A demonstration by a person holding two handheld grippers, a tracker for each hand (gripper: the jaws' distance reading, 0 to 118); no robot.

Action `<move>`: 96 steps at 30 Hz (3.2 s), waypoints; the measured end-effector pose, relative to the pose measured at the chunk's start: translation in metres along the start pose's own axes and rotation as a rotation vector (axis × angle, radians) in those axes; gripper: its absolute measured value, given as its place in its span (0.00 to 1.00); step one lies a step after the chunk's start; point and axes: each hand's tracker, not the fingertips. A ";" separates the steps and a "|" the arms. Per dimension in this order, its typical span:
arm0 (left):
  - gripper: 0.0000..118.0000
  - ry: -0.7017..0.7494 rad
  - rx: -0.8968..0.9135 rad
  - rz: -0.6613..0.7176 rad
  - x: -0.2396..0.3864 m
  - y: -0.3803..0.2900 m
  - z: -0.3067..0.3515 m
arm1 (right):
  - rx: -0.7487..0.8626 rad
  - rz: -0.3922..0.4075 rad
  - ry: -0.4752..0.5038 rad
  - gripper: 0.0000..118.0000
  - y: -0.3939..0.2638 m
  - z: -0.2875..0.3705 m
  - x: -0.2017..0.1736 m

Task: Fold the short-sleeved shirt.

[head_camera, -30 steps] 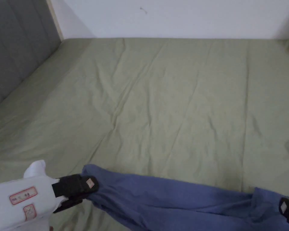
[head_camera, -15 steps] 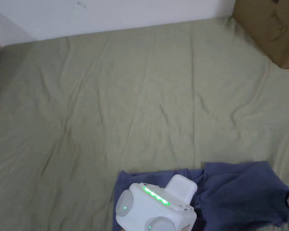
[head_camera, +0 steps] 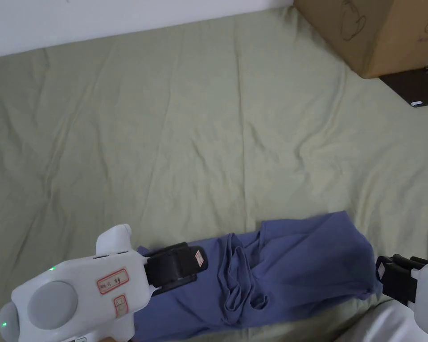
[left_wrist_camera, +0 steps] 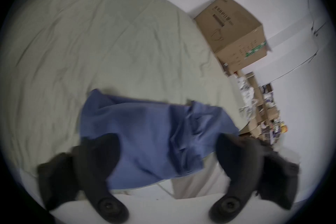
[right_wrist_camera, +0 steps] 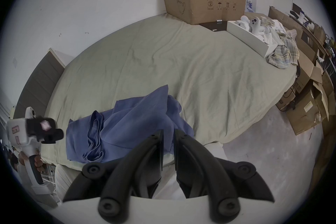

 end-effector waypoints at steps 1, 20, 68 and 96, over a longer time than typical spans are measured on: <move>0.28 0.044 -0.024 -0.020 0.001 -0.004 -0.008 | -0.003 0.006 0.004 0.11 0.000 -0.002 0.000; 0.25 -0.210 -0.115 -0.053 0.014 -0.028 -0.004 | -0.028 0.077 -0.003 0.11 0.004 -0.002 -0.023; 0.09 0.163 0.209 0.409 -0.280 0.010 0.203 | -0.187 0.390 0.136 0.11 0.005 -0.055 -0.160; 0.13 0.101 0.003 0.114 -0.076 0.030 0.050 | -0.255 0.130 0.096 0.11 -0.006 -0.082 -0.069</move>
